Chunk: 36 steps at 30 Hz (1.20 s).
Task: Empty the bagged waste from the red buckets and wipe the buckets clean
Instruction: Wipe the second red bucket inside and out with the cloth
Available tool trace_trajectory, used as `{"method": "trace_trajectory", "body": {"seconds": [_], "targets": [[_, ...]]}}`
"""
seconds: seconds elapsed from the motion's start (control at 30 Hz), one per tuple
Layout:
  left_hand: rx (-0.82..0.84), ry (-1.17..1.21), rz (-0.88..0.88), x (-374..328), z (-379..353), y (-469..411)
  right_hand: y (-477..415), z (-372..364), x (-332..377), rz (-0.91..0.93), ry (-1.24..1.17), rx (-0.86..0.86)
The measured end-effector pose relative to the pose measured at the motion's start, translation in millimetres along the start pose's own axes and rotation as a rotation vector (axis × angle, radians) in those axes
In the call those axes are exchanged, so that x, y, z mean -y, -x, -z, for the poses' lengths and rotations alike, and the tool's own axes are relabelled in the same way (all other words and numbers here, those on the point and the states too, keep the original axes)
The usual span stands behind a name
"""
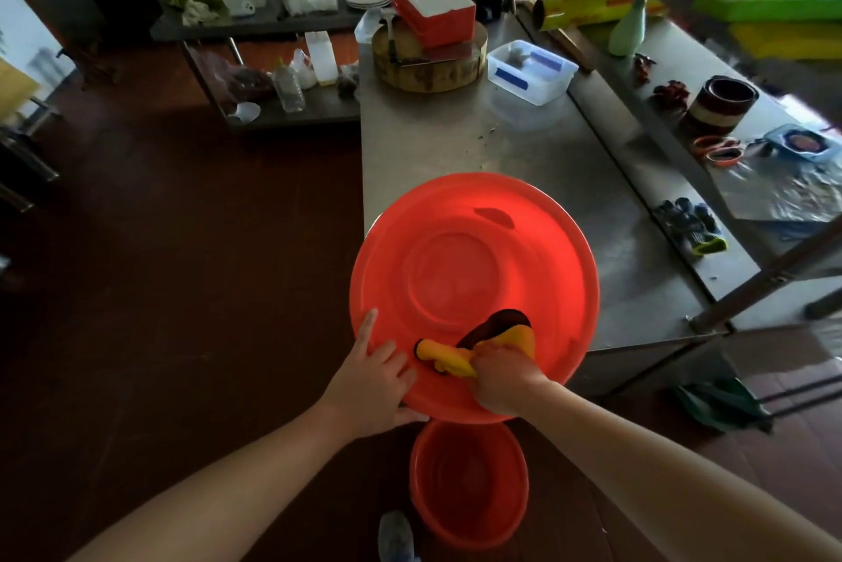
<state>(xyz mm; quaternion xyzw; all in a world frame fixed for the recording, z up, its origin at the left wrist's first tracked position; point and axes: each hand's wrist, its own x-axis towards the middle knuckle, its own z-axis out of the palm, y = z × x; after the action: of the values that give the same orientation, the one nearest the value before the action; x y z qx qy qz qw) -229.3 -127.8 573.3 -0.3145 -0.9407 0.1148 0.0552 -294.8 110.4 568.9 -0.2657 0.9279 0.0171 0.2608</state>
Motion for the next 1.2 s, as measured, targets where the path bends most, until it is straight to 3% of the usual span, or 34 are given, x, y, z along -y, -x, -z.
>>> {"method": "trace_trajectory", "body": {"seconds": [0.27,0.47,0.73,0.93,1.2], "targets": [[0.028,-0.073,-0.08,-7,-3,4,-10,-20,12,-0.132,0.073,0.043],[-0.025,-0.094,-0.108,-16,-5,2,-32,-32,13,-0.138,-0.082,-0.017],[0.029,-0.159,-0.203,-22,-8,-4,-46,-56,11,-0.185,-0.085,0.036],[0.005,-0.151,-0.231,-30,-4,-13,-62,-60,6,-0.221,-0.054,-0.063],[0.01,-0.154,-0.29,-32,-18,-4,-96,-57,24,-0.282,-0.231,0.052]]}}
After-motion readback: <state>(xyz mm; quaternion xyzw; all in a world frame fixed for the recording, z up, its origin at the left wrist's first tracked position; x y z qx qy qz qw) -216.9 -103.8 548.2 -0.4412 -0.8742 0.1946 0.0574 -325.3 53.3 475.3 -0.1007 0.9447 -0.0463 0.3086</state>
